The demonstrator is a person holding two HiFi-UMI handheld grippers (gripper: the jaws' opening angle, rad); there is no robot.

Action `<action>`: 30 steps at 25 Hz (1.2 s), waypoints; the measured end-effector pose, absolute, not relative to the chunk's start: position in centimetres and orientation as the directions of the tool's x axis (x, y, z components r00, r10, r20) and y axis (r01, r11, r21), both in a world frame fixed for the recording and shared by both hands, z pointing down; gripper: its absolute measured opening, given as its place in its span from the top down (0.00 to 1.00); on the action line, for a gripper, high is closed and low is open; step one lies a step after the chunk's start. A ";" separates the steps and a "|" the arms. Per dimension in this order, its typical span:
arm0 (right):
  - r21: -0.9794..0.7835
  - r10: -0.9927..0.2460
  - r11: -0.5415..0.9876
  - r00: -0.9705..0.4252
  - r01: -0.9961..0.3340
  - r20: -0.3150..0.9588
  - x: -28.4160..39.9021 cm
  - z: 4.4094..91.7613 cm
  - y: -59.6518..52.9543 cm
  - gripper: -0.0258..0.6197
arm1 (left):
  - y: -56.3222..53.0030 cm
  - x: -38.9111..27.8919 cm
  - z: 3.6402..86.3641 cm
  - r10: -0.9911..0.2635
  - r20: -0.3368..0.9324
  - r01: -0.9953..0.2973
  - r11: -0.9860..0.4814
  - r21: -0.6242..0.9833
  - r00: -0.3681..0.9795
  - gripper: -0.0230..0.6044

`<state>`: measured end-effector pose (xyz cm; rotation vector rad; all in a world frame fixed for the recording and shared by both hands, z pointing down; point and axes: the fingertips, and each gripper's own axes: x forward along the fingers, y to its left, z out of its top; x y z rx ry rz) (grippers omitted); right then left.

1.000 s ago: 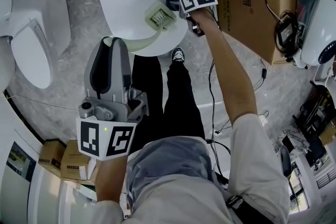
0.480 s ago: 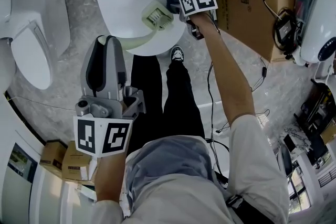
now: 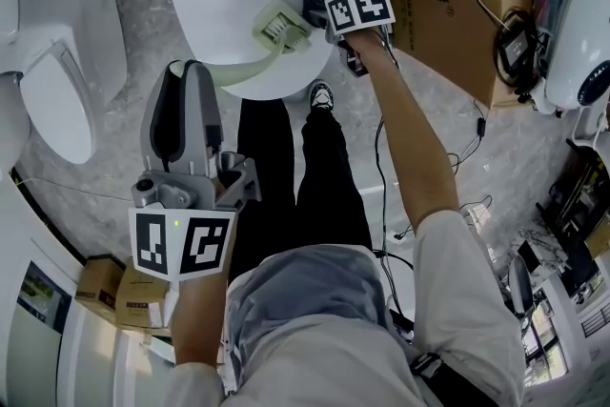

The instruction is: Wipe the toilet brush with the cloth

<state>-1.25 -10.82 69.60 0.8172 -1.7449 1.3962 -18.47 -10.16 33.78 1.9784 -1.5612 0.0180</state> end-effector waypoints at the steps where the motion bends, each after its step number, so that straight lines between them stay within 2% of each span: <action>1: -0.505 -0.034 0.198 -0.521 -0.840 0.853 -1.2 69.6 -10.6 0.82 | -10.2 -18.4 33.8 -0.877 0.371 -0.886 -0.117 0.448 0.304 0.96; 30: -0.538 -0.075 0.082 -0.544 -0.839 0.836 -0.4 70.0 -4.7 0.82 | -10.5 -17.8 33.7 -0.880 0.368 -0.893 -0.122 0.434 0.299 0.96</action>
